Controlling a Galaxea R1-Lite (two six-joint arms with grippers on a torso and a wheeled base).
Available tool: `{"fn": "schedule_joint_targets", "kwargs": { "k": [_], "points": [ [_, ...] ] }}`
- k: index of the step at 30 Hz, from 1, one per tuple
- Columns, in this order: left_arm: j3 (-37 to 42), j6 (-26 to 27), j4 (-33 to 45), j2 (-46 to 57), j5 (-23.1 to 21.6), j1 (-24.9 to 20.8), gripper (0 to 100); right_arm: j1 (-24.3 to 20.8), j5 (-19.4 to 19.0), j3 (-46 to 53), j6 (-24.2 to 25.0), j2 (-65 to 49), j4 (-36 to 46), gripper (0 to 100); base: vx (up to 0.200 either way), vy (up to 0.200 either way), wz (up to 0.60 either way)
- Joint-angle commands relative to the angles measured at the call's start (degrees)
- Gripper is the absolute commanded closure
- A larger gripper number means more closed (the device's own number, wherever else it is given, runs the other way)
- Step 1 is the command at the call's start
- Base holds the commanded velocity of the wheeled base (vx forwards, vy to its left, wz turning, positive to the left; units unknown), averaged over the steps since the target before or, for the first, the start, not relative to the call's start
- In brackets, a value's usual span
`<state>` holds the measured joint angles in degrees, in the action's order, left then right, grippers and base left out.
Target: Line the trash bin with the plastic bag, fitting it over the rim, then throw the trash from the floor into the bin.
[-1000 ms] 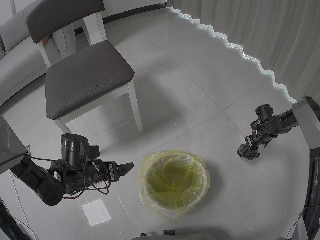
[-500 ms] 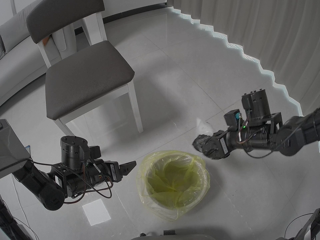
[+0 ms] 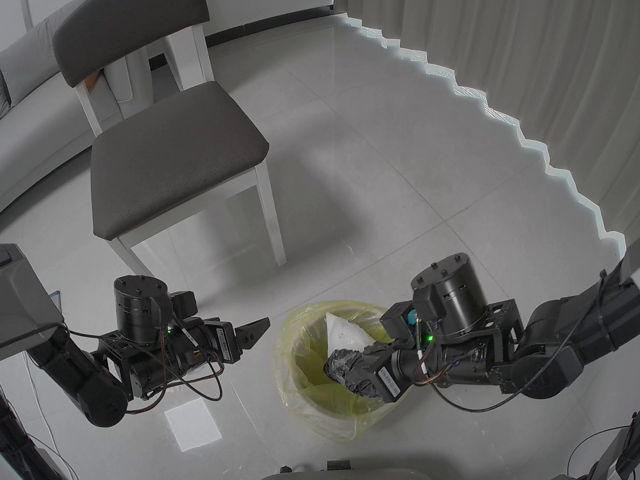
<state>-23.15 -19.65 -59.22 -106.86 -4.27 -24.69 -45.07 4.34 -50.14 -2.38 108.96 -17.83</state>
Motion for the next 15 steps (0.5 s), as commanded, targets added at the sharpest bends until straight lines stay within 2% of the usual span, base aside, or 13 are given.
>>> {"fn": "schedule_joint_targets", "kwargs": {
  "k": [1, 11, 15],
  "points": [
    [0.30, -0.04, -0.10, -0.36, -0.22, 0.34, 0, -0.72, -0.03, -0.92, 0.09, 4.42, -0.09, 100, 0.000, 0.000, 0.00],
    [0.56, 0.05, -0.19, -0.01, -0.30, 0.34, 0, -0.28, -0.12, -3.65, 0.09, 9.52, -0.09, 100, 0.000, 0.000, 0.00],
    [0.83, 0.05, -0.19, -0.01, -0.30, 0.43, 0, 2.62, -1.09, -5.32, -0.08, 11.89, -0.01, 100, 0.000, 0.000, 0.00]
  ]
}}
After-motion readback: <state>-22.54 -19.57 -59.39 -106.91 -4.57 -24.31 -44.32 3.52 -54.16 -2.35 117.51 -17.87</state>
